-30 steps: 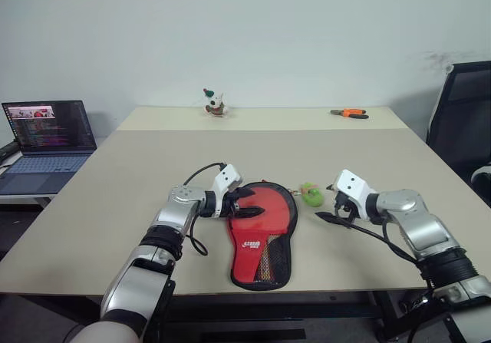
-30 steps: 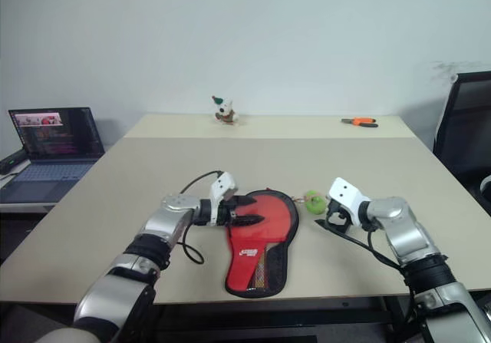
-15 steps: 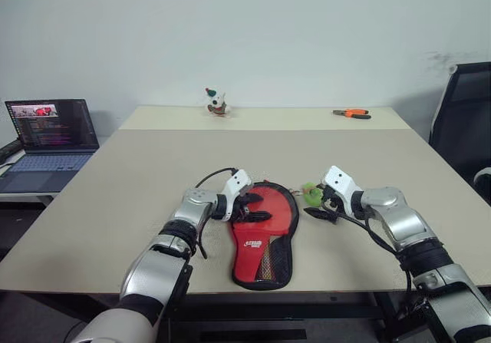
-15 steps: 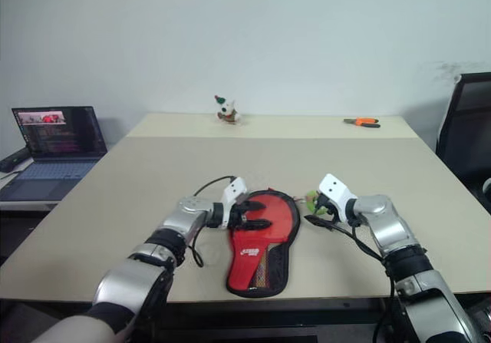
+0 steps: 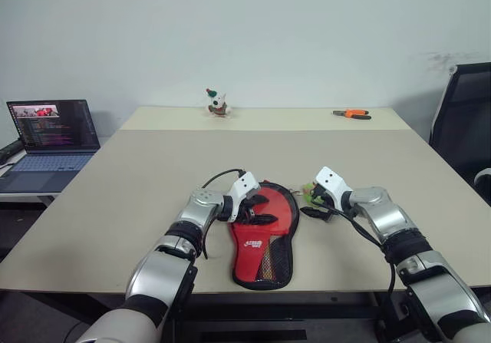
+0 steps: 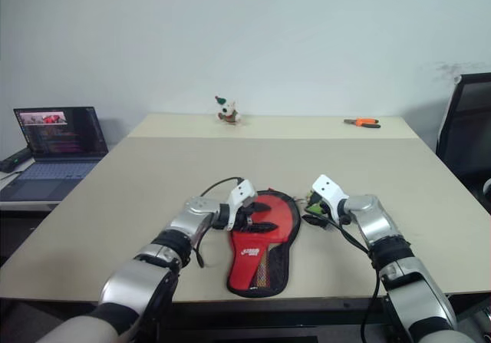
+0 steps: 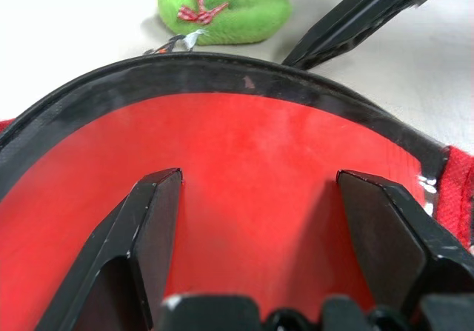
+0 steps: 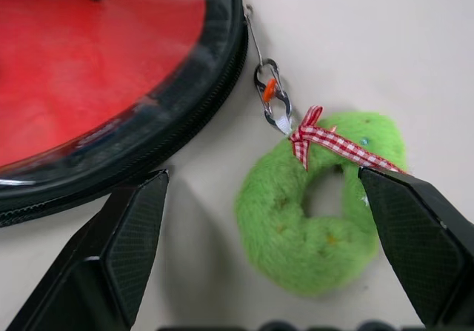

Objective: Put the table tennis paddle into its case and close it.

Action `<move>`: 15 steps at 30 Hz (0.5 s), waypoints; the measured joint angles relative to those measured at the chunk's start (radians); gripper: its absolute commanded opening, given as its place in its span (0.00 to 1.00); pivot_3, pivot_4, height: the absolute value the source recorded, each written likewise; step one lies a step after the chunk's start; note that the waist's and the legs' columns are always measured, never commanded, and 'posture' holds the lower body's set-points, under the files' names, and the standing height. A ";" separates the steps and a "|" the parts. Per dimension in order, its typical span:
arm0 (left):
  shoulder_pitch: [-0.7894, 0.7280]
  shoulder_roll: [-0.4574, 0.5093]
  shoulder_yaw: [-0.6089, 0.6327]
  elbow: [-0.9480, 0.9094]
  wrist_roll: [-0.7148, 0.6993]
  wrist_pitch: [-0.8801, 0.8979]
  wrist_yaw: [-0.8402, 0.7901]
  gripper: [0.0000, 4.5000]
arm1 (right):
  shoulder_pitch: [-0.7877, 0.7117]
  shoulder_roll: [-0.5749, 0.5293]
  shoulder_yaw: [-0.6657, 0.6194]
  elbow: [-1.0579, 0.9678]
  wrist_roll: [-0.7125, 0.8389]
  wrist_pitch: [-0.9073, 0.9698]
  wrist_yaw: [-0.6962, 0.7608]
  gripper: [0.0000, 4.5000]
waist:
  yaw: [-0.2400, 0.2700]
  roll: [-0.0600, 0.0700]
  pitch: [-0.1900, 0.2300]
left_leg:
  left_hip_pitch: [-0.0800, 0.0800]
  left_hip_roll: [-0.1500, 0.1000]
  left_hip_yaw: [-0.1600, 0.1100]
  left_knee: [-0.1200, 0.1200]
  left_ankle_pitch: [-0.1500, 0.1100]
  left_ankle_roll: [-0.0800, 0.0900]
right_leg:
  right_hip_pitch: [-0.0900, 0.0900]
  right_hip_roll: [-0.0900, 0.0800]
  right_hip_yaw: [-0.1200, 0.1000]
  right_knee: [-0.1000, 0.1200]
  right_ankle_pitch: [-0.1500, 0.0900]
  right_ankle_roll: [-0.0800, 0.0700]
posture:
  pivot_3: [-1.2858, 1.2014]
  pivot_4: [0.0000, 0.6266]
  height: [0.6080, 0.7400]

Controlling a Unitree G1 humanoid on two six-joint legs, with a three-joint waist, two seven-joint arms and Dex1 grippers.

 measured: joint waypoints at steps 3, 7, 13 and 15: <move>0.009 -0.003 0.000 -0.013 0.002 0.000 0.000 0.81 | -0.040 0.009 -0.001 0.078 -0.004 -0.008 -0.009 0.88 | 0.000 0.000 0.000 | 0.001 0.000 0.000 0.000 0.000 0.000 | 0.001 0.000 0.000 0.000 0.000 0.000 | 0.52 0.24 1.00; 0.015 -0.004 0.000 -0.020 0.002 0.001 0.002 0.81 | -0.070 0.012 -0.001 0.143 -0.019 -0.034 -0.020 0.58 | 0.000 0.001 -0.001 | 0.001 0.000 0.000 0.000 0.000 0.000 | 0.001 0.000 0.000 0.001 0.000 0.000 | 0.52 0.24 1.00; 0.021 -0.008 0.000 -0.021 0.002 0.001 0.009 0.81 | -0.065 -0.023 0.012 0.134 -0.056 -0.076 -0.018 0.12 | 0.001 0.001 -0.001 | 0.001 0.000 0.000 0.001 0.000 0.000 | 0.001 0.000 0.000 0.001 0.000 0.000 | 0.52 0.24 1.00; 0.023 -0.011 0.000 -0.021 0.004 -0.004 0.012 0.81 | -0.030 -0.066 0.019 0.060 -0.067 -0.098 -0.006 0.01 | 0.002 0.001 -0.001 | 0.001 -0.001 0.000 0.000 0.000 0.000 | 0.001 0.000 0.000 0.000 0.000 0.000 | 0.52 0.24 1.00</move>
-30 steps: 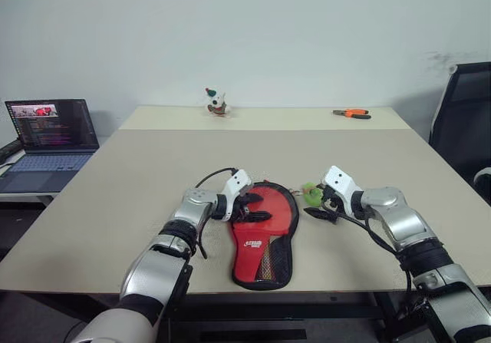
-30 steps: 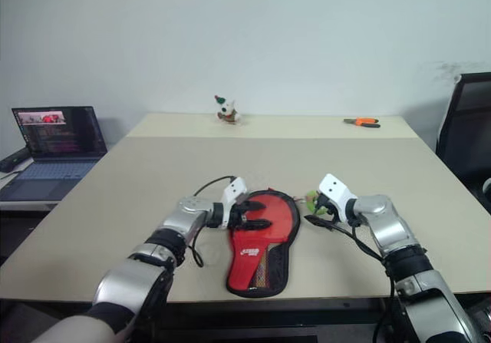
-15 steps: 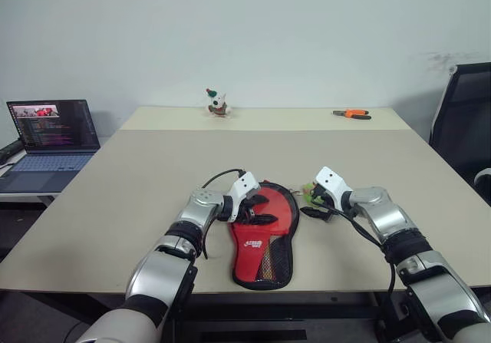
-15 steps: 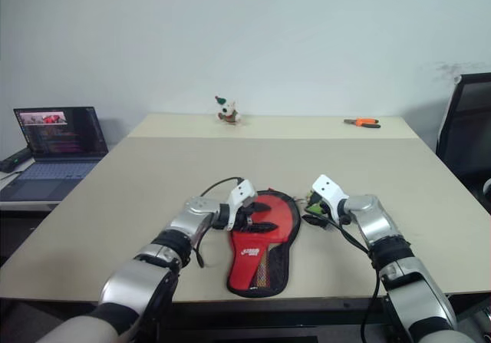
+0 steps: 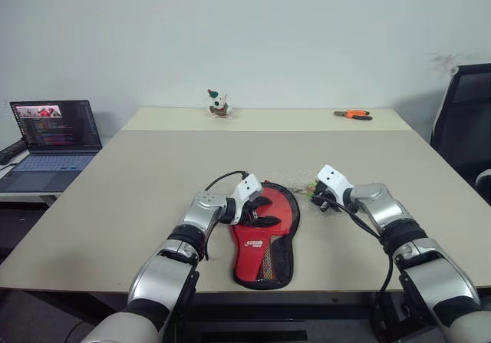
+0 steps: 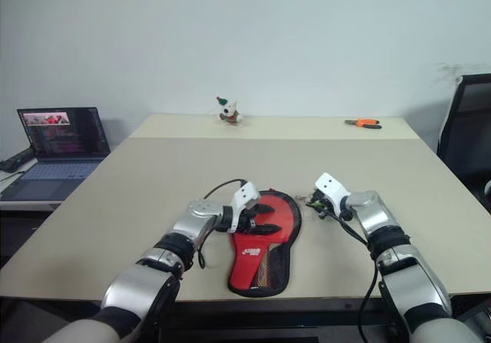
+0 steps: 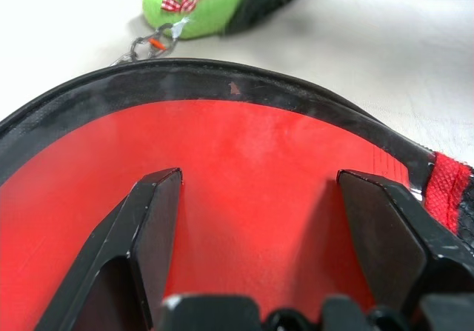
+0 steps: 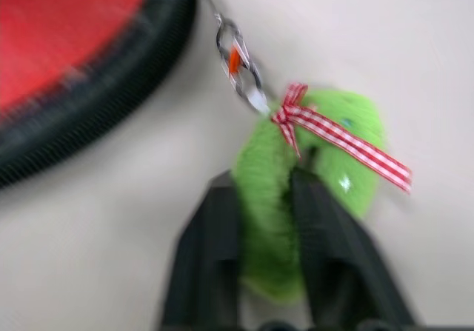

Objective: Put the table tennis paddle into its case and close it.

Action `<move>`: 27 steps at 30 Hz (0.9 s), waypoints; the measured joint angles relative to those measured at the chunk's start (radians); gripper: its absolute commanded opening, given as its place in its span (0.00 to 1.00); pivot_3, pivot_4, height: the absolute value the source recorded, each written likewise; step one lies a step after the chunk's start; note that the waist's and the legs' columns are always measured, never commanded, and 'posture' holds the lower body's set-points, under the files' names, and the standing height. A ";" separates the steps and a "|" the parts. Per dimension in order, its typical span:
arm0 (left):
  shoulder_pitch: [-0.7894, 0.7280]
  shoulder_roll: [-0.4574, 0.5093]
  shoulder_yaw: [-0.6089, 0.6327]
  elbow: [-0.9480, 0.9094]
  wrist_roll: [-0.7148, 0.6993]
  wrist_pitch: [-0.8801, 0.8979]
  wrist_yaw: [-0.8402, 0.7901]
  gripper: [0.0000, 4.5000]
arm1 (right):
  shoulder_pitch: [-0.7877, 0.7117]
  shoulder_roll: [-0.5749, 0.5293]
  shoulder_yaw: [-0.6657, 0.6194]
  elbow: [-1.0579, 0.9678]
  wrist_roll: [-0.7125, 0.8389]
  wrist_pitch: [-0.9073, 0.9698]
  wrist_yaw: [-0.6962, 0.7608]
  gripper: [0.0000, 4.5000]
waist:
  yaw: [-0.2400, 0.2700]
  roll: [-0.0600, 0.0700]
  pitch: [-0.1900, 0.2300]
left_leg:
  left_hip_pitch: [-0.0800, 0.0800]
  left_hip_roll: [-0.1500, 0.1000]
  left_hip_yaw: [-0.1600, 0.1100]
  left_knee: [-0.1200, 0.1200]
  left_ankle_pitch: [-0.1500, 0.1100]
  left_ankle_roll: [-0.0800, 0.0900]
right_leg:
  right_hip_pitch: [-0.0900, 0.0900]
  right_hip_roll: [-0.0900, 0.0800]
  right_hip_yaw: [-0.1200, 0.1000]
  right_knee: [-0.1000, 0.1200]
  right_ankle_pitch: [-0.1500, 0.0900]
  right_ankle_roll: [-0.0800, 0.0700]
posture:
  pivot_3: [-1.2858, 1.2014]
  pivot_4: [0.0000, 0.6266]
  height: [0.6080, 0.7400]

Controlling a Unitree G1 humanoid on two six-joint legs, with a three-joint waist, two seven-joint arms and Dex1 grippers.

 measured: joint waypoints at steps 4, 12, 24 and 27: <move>0.009 -0.003 0.000 0.000 0.001 -0.027 0.007 0.81 | 0.104 -0.075 -0.003 -0.212 0.003 0.026 0.041 0.01 | 0.001 0.001 -0.001 | 0.000 0.000 0.000 0.000 0.000 0.000 | 0.001 0.000 0.000 -0.001 -0.001 0.002 | 0.52 0.24 1.00; 0.035 -0.018 0.000 -0.006 0.001 -0.062 0.024 0.81 | 0.346 -0.158 -0.029 -0.668 0.046 0.239 0.083 0.01 | 0.006 0.003 -0.003 | 0.001 -0.001 -0.002 0.000 0.000 0.000 | 0.003 -0.001 -0.002 -0.001 -0.004 0.006 | 0.52 0.24 1.00; 0.043 -0.034 -0.002 -0.007 0.016 -0.080 0.027 0.81 | 0.631 -0.344 -0.090 -1.189 0.222 0.558 0.197 0.01 | 0.014 0.005 -0.006 | 0.002 -0.001 -0.007 -0.001 -0.001 0.000 | 0.010 -0.001 -0.006 -0.009 -0.005 0.008 | 0.52 0.24 1.00; 0.047 -0.034 -0.002 -0.007 0.018 -0.080 0.029 0.81 | 0.685 -0.375 -0.094 -1.275 0.279 0.600 0.219 0.01 | 0.013 0.006 -0.009 | 0.003 0.000 -0.009 -0.001 -0.001 0.000 | 0.014 0.000 -0.008 -0.015 -0.005 0.008 | 0.52 0.24 1.00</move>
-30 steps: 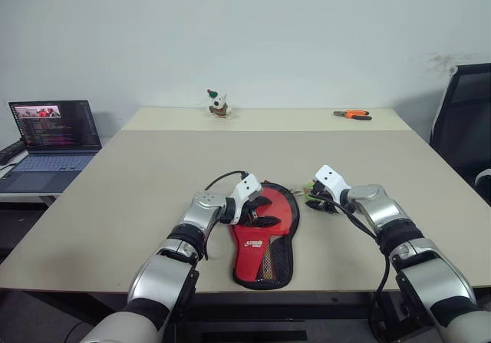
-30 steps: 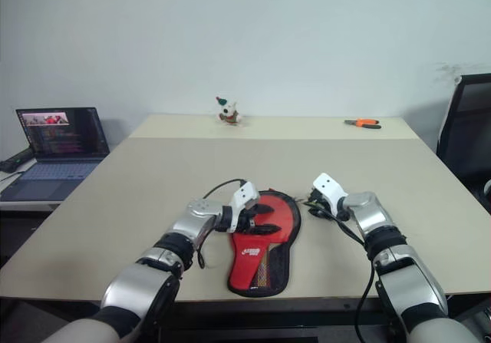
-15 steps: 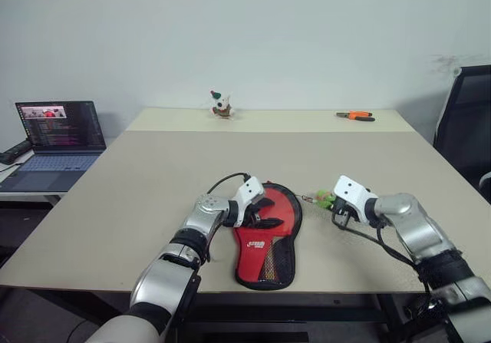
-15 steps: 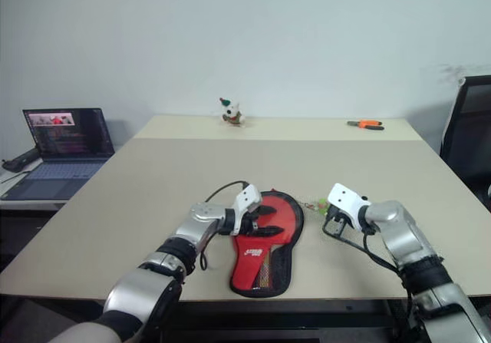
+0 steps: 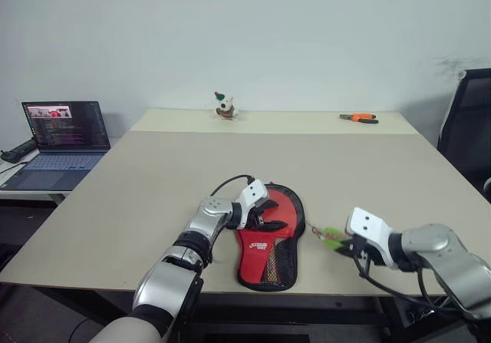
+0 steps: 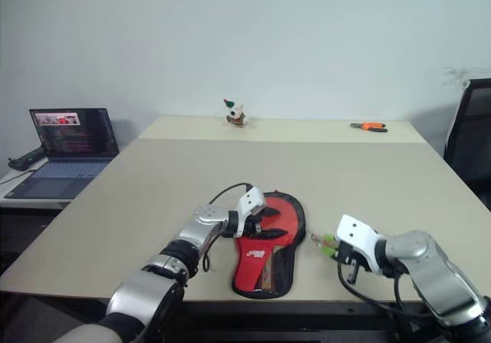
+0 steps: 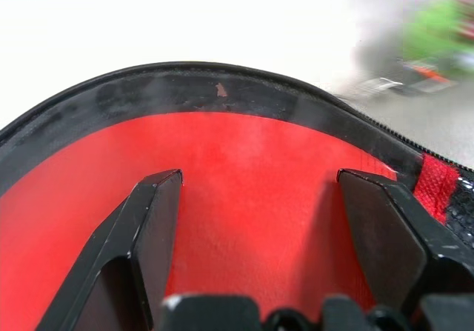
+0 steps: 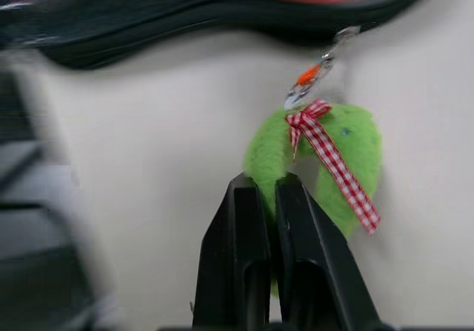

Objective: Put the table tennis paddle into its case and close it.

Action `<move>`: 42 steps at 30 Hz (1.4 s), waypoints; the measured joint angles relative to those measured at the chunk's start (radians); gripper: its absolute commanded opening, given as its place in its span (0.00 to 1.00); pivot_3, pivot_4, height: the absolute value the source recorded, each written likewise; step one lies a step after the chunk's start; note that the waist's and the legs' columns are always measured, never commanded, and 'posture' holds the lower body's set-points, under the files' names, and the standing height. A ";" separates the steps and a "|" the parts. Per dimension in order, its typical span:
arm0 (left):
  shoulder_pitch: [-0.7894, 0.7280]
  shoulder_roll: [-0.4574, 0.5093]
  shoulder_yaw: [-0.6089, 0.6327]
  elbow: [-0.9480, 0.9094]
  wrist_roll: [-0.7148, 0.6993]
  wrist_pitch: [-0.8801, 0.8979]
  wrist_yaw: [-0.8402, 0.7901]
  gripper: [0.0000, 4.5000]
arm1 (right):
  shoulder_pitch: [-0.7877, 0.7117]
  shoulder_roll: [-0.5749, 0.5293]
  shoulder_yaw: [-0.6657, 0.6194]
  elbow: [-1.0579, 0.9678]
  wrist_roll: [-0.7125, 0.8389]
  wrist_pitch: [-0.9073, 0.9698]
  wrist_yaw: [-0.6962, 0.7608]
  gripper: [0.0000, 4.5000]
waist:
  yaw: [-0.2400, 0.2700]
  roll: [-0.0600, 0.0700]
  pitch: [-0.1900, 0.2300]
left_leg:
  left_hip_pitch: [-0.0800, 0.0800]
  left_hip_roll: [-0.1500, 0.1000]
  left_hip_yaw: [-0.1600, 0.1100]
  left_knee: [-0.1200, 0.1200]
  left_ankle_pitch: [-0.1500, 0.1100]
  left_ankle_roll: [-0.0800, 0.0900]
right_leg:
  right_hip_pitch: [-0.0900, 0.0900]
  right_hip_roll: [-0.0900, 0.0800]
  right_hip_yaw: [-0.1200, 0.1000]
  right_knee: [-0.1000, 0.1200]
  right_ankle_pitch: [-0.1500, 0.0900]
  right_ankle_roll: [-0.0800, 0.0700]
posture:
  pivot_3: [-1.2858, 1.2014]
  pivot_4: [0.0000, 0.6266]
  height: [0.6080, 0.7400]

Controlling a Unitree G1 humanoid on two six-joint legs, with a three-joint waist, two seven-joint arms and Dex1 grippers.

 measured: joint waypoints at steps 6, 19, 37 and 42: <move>0.000 -0.018 0.000 0.000 0.001 -0.004 0.017 0.81 | 0.078 -0.025 0.000 -0.165 0.109 0.079 0.010 0.01 | 0.011 -0.001 -0.004 | -0.001 0.000 -0.002 0.000 -0.002 0.000 | 0.001 0.000 -0.002 -0.003 -0.001 0.001 | 0.52 0.24 1.00; 0.004 -0.025 -0.008 0.004 0.005 -0.019 0.048 0.81 | 0.211 -0.083 0.017 -0.336 0.295 0.160 -0.002 0.01 | 0.017 -0.001 -0.010 | 0.000 0.000 -0.002 0.001 -0.004 0.000 | 0.003 -0.001 -0.002 -0.005 -0.001 0.002 | 0.52 0.24 1.00; -0.038 -0.067 -0.020 0.045 0.045 -0.021 0.097 0.81 | 0.222 0.007 0.091 -0.473 0.416 0.276 -0.239 0.01 | 0.018 -0.003 -0.011 | -0.001 0.000 -0.007 0.000 -0.004 -0.001 | 0.004 -0.001 -0.004 -0.007 -0.001 0.003 | 0.52 0.24 1.00; -0.032 -0.064 -0.020 0.044 0.047 -0.033 0.106 0.81 | 0.195 -0.003 0.077 -0.459 0.426 0.273 -0.245 0.23 | 0.017 -0.003 -0.011 | -0.001 0.000 -0.007 0.000 -0.004 -0.001 | 0.004 -0.001 -0.003 -0.007 -0.001 0.003 | 0.52 0.24 1.00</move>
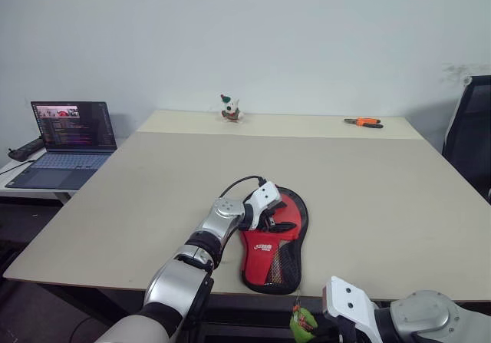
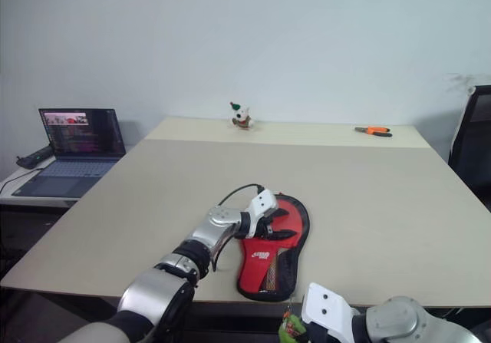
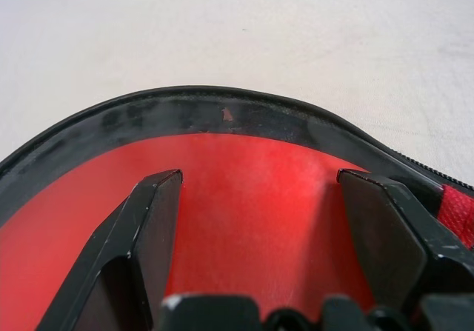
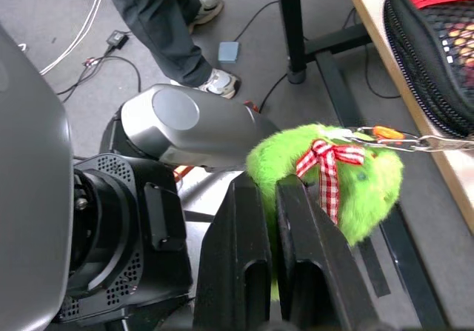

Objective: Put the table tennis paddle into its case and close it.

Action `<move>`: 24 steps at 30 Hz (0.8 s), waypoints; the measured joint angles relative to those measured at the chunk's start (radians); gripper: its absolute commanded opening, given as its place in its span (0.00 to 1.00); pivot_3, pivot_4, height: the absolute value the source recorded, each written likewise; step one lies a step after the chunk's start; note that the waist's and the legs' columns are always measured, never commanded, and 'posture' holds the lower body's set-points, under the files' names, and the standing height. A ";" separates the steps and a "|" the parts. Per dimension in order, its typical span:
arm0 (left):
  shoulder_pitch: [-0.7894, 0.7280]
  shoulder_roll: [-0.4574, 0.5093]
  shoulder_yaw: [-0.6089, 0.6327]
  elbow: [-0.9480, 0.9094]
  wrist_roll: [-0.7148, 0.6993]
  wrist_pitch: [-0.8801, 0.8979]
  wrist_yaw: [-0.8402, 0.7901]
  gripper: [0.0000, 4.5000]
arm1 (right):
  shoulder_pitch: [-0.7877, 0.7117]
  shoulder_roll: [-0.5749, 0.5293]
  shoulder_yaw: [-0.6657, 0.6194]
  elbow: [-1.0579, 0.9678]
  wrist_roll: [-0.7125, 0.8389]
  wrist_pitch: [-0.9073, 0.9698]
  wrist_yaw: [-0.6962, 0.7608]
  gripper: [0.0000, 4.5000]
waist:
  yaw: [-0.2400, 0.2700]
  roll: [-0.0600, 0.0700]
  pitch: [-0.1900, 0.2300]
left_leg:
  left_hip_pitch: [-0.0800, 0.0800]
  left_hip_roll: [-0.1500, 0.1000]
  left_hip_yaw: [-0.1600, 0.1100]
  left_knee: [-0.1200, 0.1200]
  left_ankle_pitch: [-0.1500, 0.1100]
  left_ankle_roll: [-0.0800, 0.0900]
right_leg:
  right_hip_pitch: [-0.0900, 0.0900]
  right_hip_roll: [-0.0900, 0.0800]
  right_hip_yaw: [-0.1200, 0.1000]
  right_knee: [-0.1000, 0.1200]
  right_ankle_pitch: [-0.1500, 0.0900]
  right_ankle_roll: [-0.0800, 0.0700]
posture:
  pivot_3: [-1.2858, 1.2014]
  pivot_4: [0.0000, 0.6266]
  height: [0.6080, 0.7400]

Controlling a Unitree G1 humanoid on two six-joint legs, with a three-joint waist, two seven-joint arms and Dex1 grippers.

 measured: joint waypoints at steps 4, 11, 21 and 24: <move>0.012 0.004 0.008 -0.005 -0.006 -0.007 0.016 0.81 | -0.120 0.001 -0.004 0.110 0.001 -0.023 0.007 0.54 | -0.002 0.000 0.000 | 0.001 0.000 0.000 0.000 0.000 0.000 | 0.001 0.000 0.000 0.000 0.000 0.000 | 0.52 0.24 1.00; 0.070 0.049 0.044 -0.076 -0.037 -0.012 0.020 0.81 | -0.393 0.040 -0.088 0.446 0.010 -0.082 0.057 0.61 | -0.012 0.001 0.001 | 0.001 0.001 0.001 -0.001 0.000 0.000 | -0.002 0.001 0.002 0.002 0.000 0.000 | 0.52 0.24 1.00; 0.438 0.259 0.141 -0.705 -0.238 0.309 -0.065 0.81 | -0.631 0.255 -0.050 1.149 -0.224 -0.593 0.127 0.61 | -0.047 0.002 0.012 | -0.003 0.002 0.006 -0.004 0.000 0.000 | -0.012 0.001 0.009 0.009 0.003 -0.007 | 0.52 0.24 1.00; 0.558 0.316 0.180 -0.934 -0.297 0.451 -0.043 0.81 | -0.687 0.302 -0.041 1.353 -0.282 -0.738 0.156 0.61 | -0.039 0.003 0.020 | -0.005 0.002 0.005 -0.004 0.000 0.000 | -0.015 0.001 0.009 0.009 0.003 -0.008 | 0.52 0.24 1.00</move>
